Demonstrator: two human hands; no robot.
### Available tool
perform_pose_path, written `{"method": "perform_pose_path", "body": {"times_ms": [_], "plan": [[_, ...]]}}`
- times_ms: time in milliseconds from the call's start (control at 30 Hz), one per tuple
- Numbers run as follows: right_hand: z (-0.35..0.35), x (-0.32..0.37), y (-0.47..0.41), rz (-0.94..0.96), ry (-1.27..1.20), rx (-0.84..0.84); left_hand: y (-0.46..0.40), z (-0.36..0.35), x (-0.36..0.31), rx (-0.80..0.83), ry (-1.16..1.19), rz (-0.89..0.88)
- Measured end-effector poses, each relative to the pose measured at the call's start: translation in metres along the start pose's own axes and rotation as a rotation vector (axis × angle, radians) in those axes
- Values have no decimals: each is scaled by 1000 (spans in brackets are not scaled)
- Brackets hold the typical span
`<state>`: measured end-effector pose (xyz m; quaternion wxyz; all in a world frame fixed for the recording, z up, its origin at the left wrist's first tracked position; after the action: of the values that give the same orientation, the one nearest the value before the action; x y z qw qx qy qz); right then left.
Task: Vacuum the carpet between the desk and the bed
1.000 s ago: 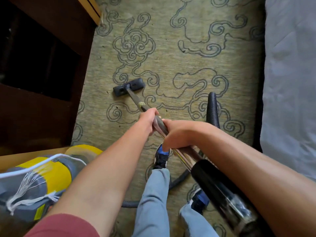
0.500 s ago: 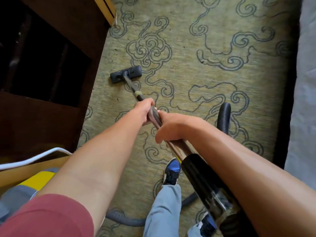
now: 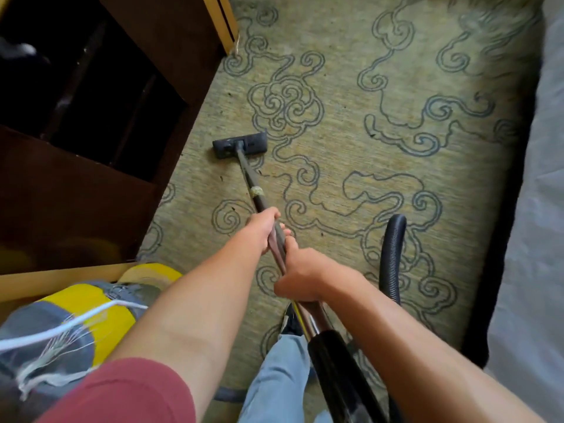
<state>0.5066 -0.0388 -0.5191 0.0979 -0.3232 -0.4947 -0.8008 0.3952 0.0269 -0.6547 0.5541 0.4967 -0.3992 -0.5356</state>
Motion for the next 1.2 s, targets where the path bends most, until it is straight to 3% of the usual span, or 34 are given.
{"method": "perform_pose_path", "body": {"times_ms": [233,767,1000,1200], "plan": [[-28,-11,80,-67,67,113,48,-13,83,73,36,61],[-103,-40,251,-101,304,263,118,-52,274,62,58,96],[-112,-25,291,-105,369,286,150,-51,300,-11,-37,136],[-112,-7,324,-79,340,191,214,-33,292,14,20,6]]}}
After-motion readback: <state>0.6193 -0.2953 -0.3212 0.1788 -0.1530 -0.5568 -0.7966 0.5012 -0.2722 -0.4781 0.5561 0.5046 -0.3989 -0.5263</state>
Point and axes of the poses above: each hand's wrist, its own y-axis away from the middle knuckle, its own z-axis out of the back of the hand, x = y × z, the point moved 2 cm from there along -y, towards the middle knuckle, and after that the axes turned 12 degrees about z, right-handed, at the moved point
